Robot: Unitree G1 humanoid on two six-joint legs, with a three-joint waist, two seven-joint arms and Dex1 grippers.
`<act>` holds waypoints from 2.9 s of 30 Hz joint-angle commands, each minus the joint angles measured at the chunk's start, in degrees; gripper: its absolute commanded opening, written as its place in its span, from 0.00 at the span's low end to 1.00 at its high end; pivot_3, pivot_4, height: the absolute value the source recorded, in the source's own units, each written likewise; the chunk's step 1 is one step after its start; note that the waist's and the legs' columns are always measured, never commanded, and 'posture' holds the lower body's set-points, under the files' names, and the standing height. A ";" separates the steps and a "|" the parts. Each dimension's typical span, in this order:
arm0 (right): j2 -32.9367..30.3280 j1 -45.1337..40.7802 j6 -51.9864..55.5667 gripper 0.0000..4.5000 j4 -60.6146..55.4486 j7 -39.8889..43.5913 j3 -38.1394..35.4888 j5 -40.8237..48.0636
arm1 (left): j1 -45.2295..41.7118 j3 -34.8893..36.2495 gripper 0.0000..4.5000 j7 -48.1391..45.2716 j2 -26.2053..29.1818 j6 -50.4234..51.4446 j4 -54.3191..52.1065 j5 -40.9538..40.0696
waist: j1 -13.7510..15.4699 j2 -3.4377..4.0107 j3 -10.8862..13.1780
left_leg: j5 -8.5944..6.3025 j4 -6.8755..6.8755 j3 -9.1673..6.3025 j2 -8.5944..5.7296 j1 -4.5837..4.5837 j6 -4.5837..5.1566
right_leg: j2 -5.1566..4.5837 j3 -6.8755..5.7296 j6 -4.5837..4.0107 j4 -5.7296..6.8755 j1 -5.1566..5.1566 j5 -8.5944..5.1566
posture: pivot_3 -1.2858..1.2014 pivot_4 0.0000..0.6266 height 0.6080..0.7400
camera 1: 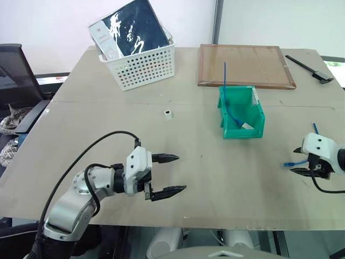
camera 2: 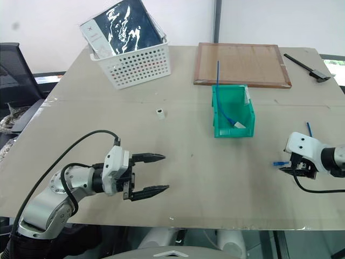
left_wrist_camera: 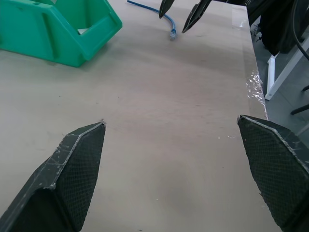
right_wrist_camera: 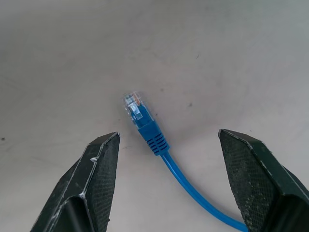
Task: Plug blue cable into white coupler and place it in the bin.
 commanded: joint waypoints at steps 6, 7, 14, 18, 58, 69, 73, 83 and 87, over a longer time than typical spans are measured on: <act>1.07 -3.93 -1.20 0.31 2.90 2.38 4.29 -1.87 | 1.05 1.13 1.00 -2.08 0.05 -3.12 -0.14 -0.33 | 0.02 0.01 0.00 | 0.00 0.00 -0.01 0.00 0.01 0.00 | 0.00 -0.01 0.00 0.01 0.01 0.00 | 0.52 0.24 1.00; 1.37 -4.48 -1.27 0.20 3.36 2.37 4.75 -2.20 | 1.07 1.10 1.00 -2.09 0.00 -3.28 -0.06 -0.25 | 0.02 0.01 0.00 | 0.00 0.00 -0.01 0.00 0.02 0.00 | 0.00 0.00 0.00 0.02 0.01 0.00 | 0.52 0.24 1.00; 4.37 -7.46 5.83 0.00 -5.68 2.59 6.66 0.54 | 1.35 1.24 1.00 -1.53 -0.47 -4.18 1.51 0.50 | -0.21 0.03 -0.02 | 0.00 0.00 0.07 0.09 0.12 0.00 | 0.02 -0.01 -0.08 0.05 0.03 0.08 | 0.52 0.24 1.00; 9.02 -13.56 16.14 0.00 -17.14 0.84 14.32 -0.08 | 1.42 1.78 1.00 -0.52 -0.67 -4.89 3.62 1.74 | -0.19 0.06 -0.01 | -0.03 0.00 0.04 0.27 0.12 -0.04 | 0.10 -0.17 -0.15 0.06 0.00 0.12 | 0.52 0.24 1.00; 33.38 30.31 6.53 0.88 -47.39 -21.03 -12.43 4.00 | -31.68 -19.10 1.00 -1.95 -13.47 -9.06 33.30 19.97 | -0.19 -0.11 -0.13 | -0.10 0.09 0.05 0.48 0.17 -0.33 | 0.28 -0.40 -0.40 0.09 -0.04 0.30 | 0.52 0.24 1.00; 36.06 37.96 5.19 0.89 -51.79 -26.65 -12.92 2.06 | -36.37 -21.97 0.51 -4.29 -18.84 -16.05 45.68 25.60 | 0.21 -0.15 -0.17 | -0.11 0.13 0.00 0.47 0.16 -0.31 | 0.23 -0.51 -0.38 0.09 0.00 0.29 | 0.52 0.24 1.00; 36.89 39.99 5.60 0.89 -53.10 -28.22 -12.49 1.69 | -36.78 -22.12 0.13 -6.08 -20.07 -18.17 47.77 25.75 | 0.13 -0.15 -0.18 | -0.12 0.14 0.00 0.47 0.17 -0.31 | 0.23 -0.51 -0.38 0.08 0.02 0.29 | 0.52 0.24 1.00; 42.15 40.29 11.07 0.89 -54.09 -35.22 -7.81 8.10 | -36.48 -20.41 0.01 -11.79 -21.11 -21.42 47.18 22.25 | 0.05 -0.15 -0.20 | -0.12 0.15 -0.03 0.47 0.20 -0.29 | 0.23 -0.52 -0.37 0.09 0.06 0.29 | 0.52 0.24 1.00; 49.82 39.44 18.01 0.89 -54.09 -42.82 -5.69 20.23 | -35.01 -18.67 0.01 -15.51 -21.55 -23.18 41.49 17.32 | 0.03 -0.13 -0.19 | -0.13 0.14 -0.12 0.49 0.16 -0.29 | 0.22 -0.57 -0.39 0.09 0.02 0.29 | 0.52 0.24 1.00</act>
